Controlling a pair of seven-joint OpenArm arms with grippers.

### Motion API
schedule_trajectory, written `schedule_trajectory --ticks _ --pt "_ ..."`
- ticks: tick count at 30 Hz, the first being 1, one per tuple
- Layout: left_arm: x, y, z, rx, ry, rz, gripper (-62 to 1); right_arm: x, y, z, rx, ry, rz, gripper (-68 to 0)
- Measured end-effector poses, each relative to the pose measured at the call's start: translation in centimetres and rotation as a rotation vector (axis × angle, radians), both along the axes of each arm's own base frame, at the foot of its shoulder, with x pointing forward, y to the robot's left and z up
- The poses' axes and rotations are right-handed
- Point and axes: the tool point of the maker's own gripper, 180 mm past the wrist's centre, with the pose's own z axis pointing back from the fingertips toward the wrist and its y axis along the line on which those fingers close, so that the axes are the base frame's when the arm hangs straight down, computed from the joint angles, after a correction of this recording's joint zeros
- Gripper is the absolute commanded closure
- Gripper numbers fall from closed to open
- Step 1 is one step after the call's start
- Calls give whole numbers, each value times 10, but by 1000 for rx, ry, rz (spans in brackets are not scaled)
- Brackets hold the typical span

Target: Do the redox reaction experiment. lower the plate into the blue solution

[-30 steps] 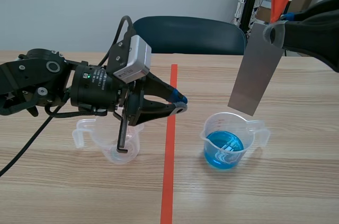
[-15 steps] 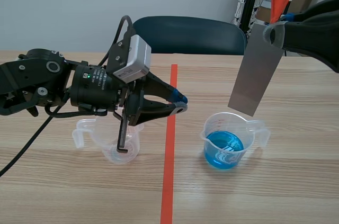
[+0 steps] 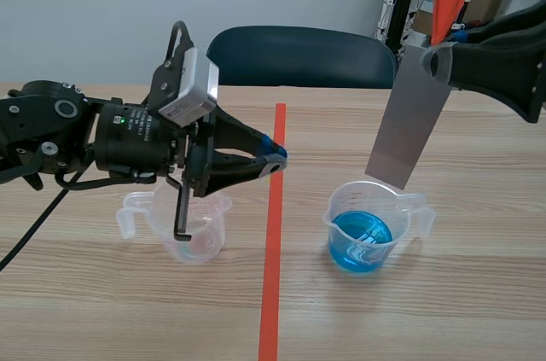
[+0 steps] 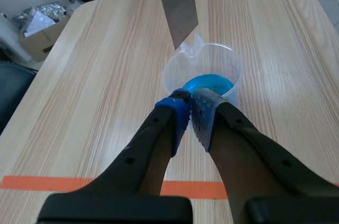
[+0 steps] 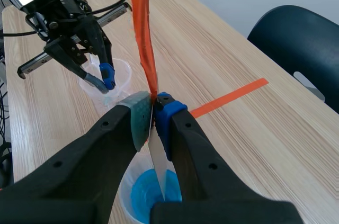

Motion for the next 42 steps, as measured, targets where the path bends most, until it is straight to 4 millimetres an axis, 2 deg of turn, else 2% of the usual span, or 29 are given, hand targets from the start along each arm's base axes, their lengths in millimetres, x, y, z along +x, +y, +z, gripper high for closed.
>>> schedule_trajectory --ticks 7,14,20,27,36,39,42 --pt "-12 42 -7 -51 63 68 -55 3 -5 -13 7 27 -27 -6" --pt "-10 105 5 -155 119 239 -55 10 -7 -29 0 50 -55 -6" --pt "-34 150 -4 -136 173 316 -55 16 -7 -47 -6 68 -78 -6" --pt "-65 179 -13 -180 238 409 -55 18 -2 -68 -10 85 -87 -6" --pt "-113 214 -28 -257 214 595 -55 19 2 -95 -28 109 -101 -6" --pt "-127 217 -32 -305 183 638 -55 20 0 -104 -48 113 -107 -6" --pt "-143 211 -39 -323 137 646 -55 21 2 -110 -50 118 -111 -6"
